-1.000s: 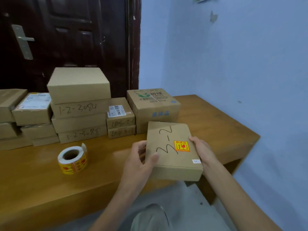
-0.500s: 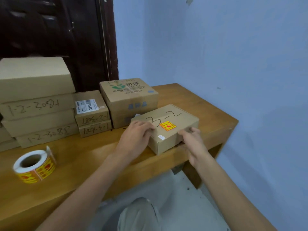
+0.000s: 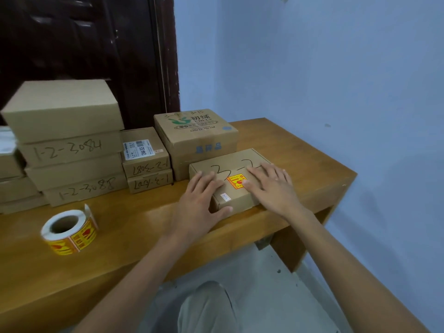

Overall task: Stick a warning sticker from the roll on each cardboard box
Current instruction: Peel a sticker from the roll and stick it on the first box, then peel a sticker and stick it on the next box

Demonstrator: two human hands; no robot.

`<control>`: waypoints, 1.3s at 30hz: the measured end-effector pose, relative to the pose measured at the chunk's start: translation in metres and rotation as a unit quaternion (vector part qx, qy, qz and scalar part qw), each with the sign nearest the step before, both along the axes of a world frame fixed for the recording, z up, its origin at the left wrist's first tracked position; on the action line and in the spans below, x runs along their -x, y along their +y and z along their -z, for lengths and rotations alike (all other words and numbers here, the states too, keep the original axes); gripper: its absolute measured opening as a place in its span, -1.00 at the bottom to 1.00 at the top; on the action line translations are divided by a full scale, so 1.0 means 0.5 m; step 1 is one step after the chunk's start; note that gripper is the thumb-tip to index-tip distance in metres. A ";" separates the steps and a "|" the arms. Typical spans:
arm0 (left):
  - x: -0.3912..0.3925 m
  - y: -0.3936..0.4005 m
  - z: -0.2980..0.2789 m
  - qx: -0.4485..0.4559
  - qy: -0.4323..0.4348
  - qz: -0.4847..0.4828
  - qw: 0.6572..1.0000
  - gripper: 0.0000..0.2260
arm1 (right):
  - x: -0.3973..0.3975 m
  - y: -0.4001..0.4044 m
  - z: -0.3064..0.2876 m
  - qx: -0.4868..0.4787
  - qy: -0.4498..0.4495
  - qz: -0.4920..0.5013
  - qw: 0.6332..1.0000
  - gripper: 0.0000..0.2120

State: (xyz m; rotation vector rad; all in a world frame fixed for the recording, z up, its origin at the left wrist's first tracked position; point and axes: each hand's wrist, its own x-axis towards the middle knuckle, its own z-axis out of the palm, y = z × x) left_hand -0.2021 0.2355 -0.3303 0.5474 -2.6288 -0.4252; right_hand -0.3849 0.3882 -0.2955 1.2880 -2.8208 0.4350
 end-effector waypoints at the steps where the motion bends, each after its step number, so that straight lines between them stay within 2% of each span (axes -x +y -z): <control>1: 0.001 0.002 0.001 -0.005 0.005 -0.002 1.000 -0.32 | 0.001 0.002 0.002 0.000 0.008 0.002 1.000 -0.11; 3: 0.002 0.002 -0.002 -0.015 -0.004 0.001 1.000 -0.31 | 0.004 0.000 -0.002 -0.014 0.013 0.007 1.000 -0.13; 7: -0.020 -0.014 -0.032 -0.004 -0.043 0.037 0.998 -0.33 | 0.019 -0.023 -0.052 -0.073 -0.038 0.013 0.997 -0.36; 9: -0.053 -0.033 -0.059 0.038 -0.040 0.039 0.998 -0.33 | 0.019 -0.044 -0.081 -0.048 -0.055 0.022 0.997 -0.29; 11: -0.095 -0.064 -0.089 0.058 -0.030 0.014 0.998 -0.33 | 0.010 -0.083 -0.104 0.037 -0.059 0.028 0.997 -0.21; 13: -0.136 -0.097 -0.117 -0.005 0.004 -0.027 1.000 -0.34 | -0.006 -0.138 -0.129 0.146 -0.142 0.032 0.979 -0.26; 16: -0.162 -0.129 -0.163 -0.182 0.075 -0.069 0.978 -0.35 | 0.002 -0.229 -0.158 0.249 -0.296 0.074 0.919 -0.38; 20: -0.116 -0.151 -0.211 -0.351 0.088 -0.088 0.928 -0.34 | 0.060 -0.291 -0.144 0.272 -0.329 0.117 0.897 -0.25; 22: -0.080 -0.161 -0.215 -0.399 0.087 -0.088 0.908 -0.39 | 0.058 -0.296 -0.137 0.291 -0.347 0.127 0.882 -0.43; 24: -0.042 -0.165 -0.204 -0.389 0.103 -0.092 0.911 -0.50 | 0.055 -0.303 -0.125 0.322 -0.346 0.127 0.872 -0.64; 25: -0.026 -0.165 -0.195 -0.367 0.118 -0.097 0.918 -0.51 | 0.055 -0.304 -0.118 0.340 -0.328 0.126 0.872 -0.69; 27: -0.010 -0.156 -0.188 -0.337 0.152 -0.105 0.923 -0.47 | 0.058 -0.303 -0.109 0.375 -0.295 0.124 0.870 -0.70; 29: -0.005 -0.152 -0.184 -0.349 0.195 -0.101 0.911 -0.39 | 0.061 -0.297 -0.108 0.401 -0.289 0.131 0.860 -0.71; 31: -0.002 -0.153 -0.183 -0.373 0.224 -0.094 0.895 -0.38 | 0.066 -0.288 -0.106 0.427 -0.305 0.141 0.840 -0.75; 36: 0.000 -0.140 -0.198 -0.383 0.256 -0.085 0.883 -0.39 | 0.073 -0.280 -0.114 0.474 -0.341 0.141 0.799 -0.78; 39: -0.001 -0.139 -0.198 -0.382 0.248 -0.081 0.886 -0.41 | 0.074 -0.279 -0.115 0.454 -0.348 0.140 0.808 -0.79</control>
